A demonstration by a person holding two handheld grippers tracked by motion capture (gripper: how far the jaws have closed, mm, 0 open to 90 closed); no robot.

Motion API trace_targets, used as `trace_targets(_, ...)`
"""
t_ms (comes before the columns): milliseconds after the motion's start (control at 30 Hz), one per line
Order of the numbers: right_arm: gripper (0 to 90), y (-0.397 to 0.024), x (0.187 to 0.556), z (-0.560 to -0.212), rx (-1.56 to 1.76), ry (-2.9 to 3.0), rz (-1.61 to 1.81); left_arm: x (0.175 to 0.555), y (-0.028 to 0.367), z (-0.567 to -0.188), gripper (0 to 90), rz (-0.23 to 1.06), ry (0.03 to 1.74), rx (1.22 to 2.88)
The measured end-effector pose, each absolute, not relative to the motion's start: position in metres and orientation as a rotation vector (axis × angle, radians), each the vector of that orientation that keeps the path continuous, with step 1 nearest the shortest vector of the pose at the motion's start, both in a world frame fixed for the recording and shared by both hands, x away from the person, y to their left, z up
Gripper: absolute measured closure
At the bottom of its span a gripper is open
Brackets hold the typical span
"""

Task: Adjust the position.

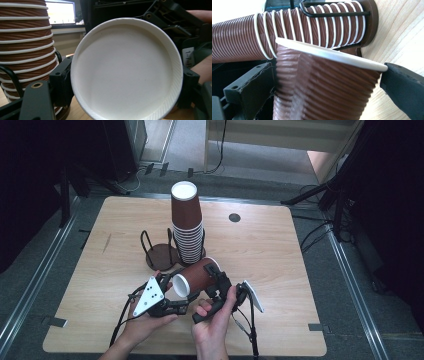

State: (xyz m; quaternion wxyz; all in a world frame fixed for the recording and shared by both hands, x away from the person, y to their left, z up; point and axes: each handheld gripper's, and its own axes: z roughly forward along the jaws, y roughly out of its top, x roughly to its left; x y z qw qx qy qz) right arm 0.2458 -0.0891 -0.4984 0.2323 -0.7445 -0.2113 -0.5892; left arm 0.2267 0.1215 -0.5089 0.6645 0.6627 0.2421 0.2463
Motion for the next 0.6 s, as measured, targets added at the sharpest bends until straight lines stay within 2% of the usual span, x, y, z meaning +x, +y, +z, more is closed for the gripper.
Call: trace_targets(600, 0.0, -0.0887, 0.2544, -0.5076, -1.976, -0.565, -1.595, 0.2267, 0.1235, -0.5077, 23.5, 0.55, 0.536, 1.515)
